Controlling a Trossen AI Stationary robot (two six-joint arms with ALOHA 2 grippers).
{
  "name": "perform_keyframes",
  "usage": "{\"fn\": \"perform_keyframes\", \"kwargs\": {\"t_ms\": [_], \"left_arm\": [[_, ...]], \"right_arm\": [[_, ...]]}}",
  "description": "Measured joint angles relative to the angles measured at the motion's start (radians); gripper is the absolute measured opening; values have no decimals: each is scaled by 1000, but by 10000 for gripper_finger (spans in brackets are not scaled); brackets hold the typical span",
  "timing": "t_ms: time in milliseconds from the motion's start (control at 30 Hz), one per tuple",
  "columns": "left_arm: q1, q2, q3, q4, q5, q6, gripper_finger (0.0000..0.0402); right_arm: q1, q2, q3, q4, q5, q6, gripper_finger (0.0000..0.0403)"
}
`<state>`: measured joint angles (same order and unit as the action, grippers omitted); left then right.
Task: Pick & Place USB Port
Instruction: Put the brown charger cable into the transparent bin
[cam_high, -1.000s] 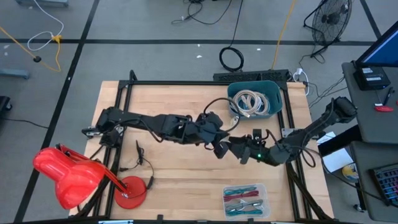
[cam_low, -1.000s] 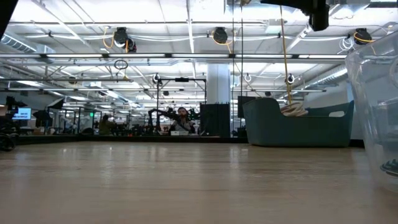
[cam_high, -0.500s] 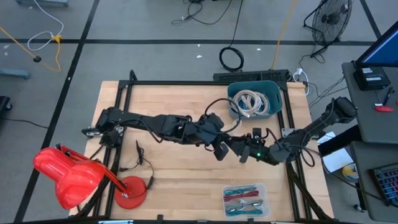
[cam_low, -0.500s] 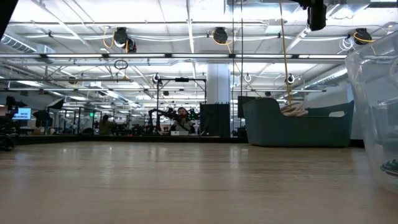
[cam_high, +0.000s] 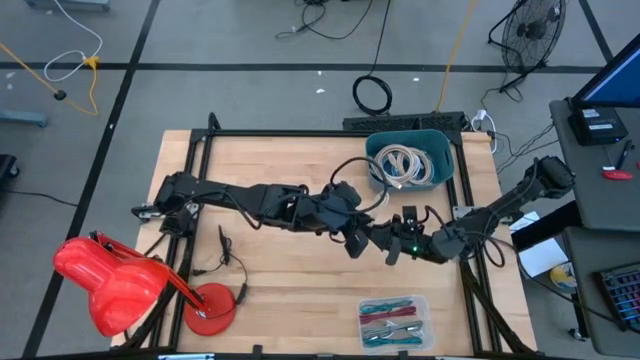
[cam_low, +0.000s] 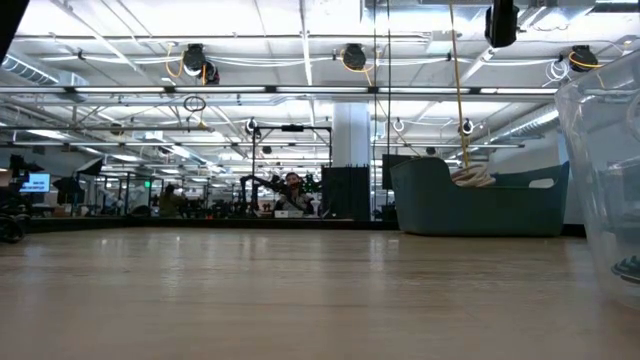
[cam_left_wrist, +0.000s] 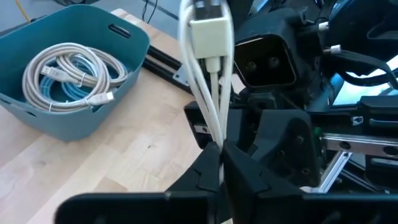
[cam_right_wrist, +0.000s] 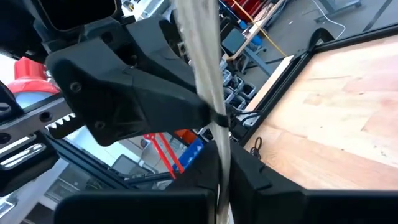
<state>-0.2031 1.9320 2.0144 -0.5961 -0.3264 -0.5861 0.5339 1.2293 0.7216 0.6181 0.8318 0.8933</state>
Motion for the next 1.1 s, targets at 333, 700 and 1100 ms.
{"fn": "perform_keyframes", "kwargs": {"t_ms": [333,700,1100], "left_arm": [[-2,-19,0,-13,-8,27,58],[14,-213,1,-112,-146,70,126],[-83,-264,-4,-359,-234,2,129]], "right_arm": [[0,0,0,-8,-13,4,5],[-3,0,-1,-39,-289,11,3],[31,0,-1,-264,-908,189,2]]}}
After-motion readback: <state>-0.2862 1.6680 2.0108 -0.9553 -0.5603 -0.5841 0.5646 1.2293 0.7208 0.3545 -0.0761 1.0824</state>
